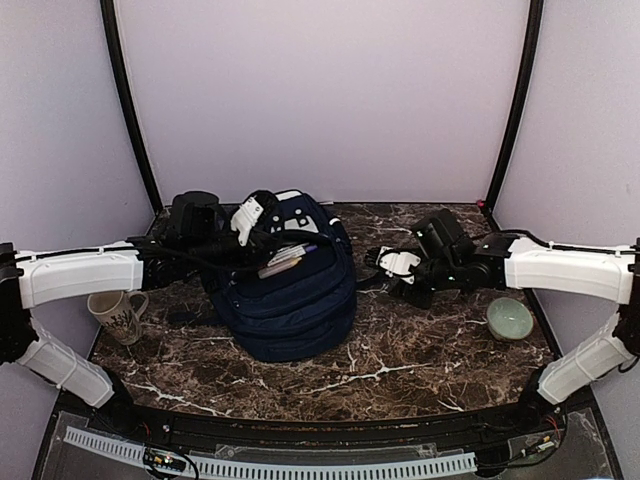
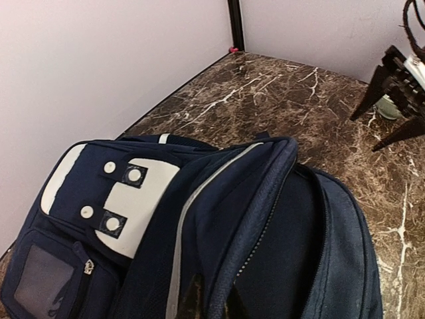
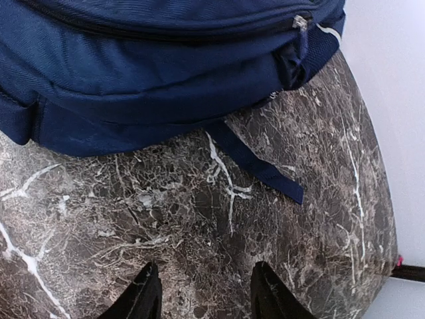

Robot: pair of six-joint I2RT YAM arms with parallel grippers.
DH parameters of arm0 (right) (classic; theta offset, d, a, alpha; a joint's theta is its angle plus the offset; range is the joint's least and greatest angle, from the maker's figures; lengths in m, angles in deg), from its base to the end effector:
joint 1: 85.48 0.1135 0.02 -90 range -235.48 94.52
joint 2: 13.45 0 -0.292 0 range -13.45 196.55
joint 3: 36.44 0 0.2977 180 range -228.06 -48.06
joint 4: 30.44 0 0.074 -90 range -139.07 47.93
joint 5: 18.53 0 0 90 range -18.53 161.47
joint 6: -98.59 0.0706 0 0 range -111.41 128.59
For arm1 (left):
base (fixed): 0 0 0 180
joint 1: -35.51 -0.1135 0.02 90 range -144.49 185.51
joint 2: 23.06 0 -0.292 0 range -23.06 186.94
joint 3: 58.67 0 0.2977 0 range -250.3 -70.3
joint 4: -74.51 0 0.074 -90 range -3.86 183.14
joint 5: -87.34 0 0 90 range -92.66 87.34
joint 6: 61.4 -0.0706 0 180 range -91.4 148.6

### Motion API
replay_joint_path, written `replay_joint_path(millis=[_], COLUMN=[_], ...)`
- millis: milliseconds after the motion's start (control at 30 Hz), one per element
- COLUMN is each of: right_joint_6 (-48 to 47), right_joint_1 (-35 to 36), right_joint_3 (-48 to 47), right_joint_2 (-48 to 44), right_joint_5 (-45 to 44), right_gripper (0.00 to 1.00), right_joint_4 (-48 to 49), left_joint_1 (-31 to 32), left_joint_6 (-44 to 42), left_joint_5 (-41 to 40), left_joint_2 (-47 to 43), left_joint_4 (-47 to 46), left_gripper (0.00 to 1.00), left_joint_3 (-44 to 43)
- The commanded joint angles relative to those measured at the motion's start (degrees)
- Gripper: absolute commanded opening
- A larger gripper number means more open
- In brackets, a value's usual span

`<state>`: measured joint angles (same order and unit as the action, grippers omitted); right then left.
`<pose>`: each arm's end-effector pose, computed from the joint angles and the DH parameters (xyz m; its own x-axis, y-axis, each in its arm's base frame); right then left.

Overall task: Pack the student bag
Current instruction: Place the pen in the second largest pocket of the bag, then put down the student bag in the second largest pocket.

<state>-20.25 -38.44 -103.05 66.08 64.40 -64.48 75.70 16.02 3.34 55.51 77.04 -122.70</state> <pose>0.2486 0.2542 0.2288 -0.1136 -0.8244 -0.5545 -0.8263 0.3883 -0.4080 0.2918 -0.2561 0.2826 -0.0624 0.3363 -0.9397 0.7497 0.6373 0.1783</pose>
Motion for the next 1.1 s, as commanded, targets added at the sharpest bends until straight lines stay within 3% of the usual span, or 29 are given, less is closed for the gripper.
replay_joint_path(millis=[0,133,467,567,700,933,1067], right_joint_6=[6.3,6.3,5.8,5.6,3.6,7.0,11.6], right_joint_1=[-4.9,-6.0,-6.3,-6.3,-6.3,-6.1,-4.8], right_joint_3=[3.3,6.2,6.1,4.3,-3.4,-23.7,-36.2], right_joint_2=[-5.0,-5.7,-6.7,-7.1,-4.1,9.1,20.3], right_joint_5=[8.2,8.8,8.9,11.2,16.7,30.3,37.8], right_gripper=[0.46,0.46,0.46,0.46,0.46,0.45,0.40], right_joint_4=[7.1,9.9,9.6,7.7,1.8,-3.0,-5.7], left_joint_1=[3.6,8.1,15.4,16.2,18.3,19.0,19.4], left_joint_6=[1.1,-0.7,-0.3,-0.4,1.1,11.9,18.8], left_joint_5=[5.2,1.1,-8.0,-10.7,-14.5,-18.7,-21.7], left_joint_2=[2.0,6.9,12.2,10.6,3.7,-12.7,-20.3], left_joint_4=[-6.8,-3.5,-3.9,1.5,6.5,11.4,15.6], left_gripper=[0.01,0.00,0.02,0.26,0.42,0.56,0.56], left_joint_3=[-1.9,-6.9,-8.9,-9.3,-6.3,4.2,11.6])
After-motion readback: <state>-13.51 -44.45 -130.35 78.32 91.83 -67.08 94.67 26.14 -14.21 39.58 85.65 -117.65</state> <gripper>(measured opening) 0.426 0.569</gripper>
